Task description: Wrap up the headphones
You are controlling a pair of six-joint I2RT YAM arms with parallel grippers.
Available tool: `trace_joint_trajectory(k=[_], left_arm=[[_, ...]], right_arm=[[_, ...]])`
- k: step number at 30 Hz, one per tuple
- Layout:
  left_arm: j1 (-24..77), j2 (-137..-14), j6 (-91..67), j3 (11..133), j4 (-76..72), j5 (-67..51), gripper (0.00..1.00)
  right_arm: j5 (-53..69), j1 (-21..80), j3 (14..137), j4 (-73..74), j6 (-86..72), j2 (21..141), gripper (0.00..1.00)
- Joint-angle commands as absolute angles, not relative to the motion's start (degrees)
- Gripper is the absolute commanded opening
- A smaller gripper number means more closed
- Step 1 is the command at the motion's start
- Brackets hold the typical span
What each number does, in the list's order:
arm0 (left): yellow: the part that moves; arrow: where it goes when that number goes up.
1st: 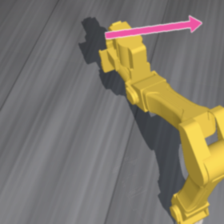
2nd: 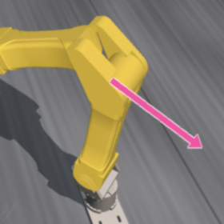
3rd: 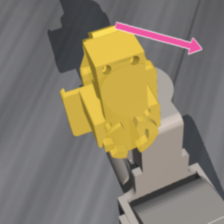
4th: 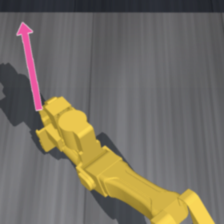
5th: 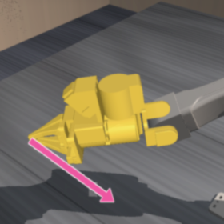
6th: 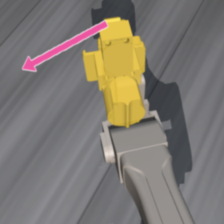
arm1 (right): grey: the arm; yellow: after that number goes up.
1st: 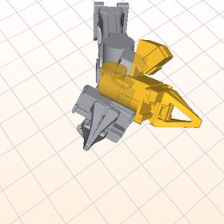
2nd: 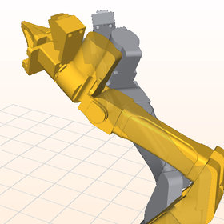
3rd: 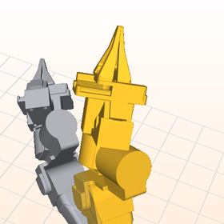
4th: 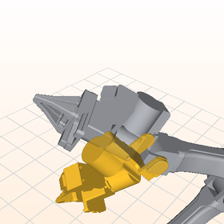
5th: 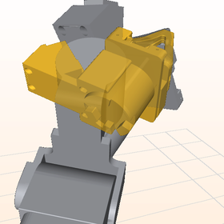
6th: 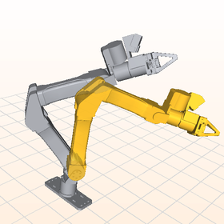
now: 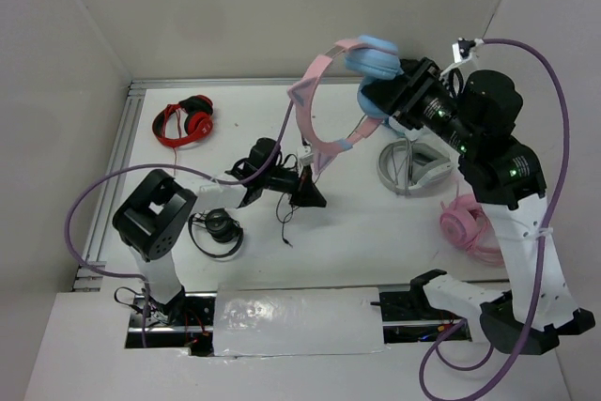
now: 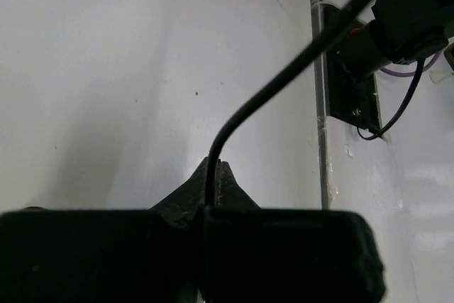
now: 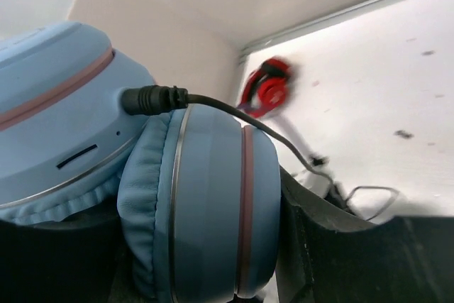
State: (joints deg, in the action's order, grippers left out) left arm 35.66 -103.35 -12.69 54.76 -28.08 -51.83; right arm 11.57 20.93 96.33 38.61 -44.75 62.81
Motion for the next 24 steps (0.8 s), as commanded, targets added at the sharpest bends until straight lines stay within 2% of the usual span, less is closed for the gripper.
trace_joint_trajectory(k=[1,5,9,11,16,20,24], left_arm=[[35.51,-96.87,-14.32,52.13,-26.38,-47.20,0.00],[35.60,-91.14,-17.22,48.08,-23.39,-40.80,0.00],[35.68,-86.84,-18.54,49.39,-13.48,-25.62,0.00],[36.03,-84.92,-17.93,50.36,-8.03,-23.83,0.00],[39.37,-77.62,-18.01,49.75,-3.43,-18.65,0.00],[39.90,-73.75,-19.69,51.15,3.42,-9.59,0.00],[40.08,-71.29,-17.50,56.67,8.34,-7.02,0.00]], right_arm=[[-1.38,18.38,93.10,35.25,-50.00,61.61,0.00],[-14.13,15.65,91.14,35.50,-52.12,62.75,0.00],[-23.18,14.24,90.19,40.33,-53.42,65.30,0.00],[-30.19,13.98,88.43,41.22,-55.80,65.74,0.00],[-36.39,14.15,83.94,40.25,-57.22,70.65,0.00],[-43.58,15.90,82.98,43.50,-59.50,74.35,0.00],[-51.48,22.30,77.44,37.89,-53.91,74.18,0.00]])
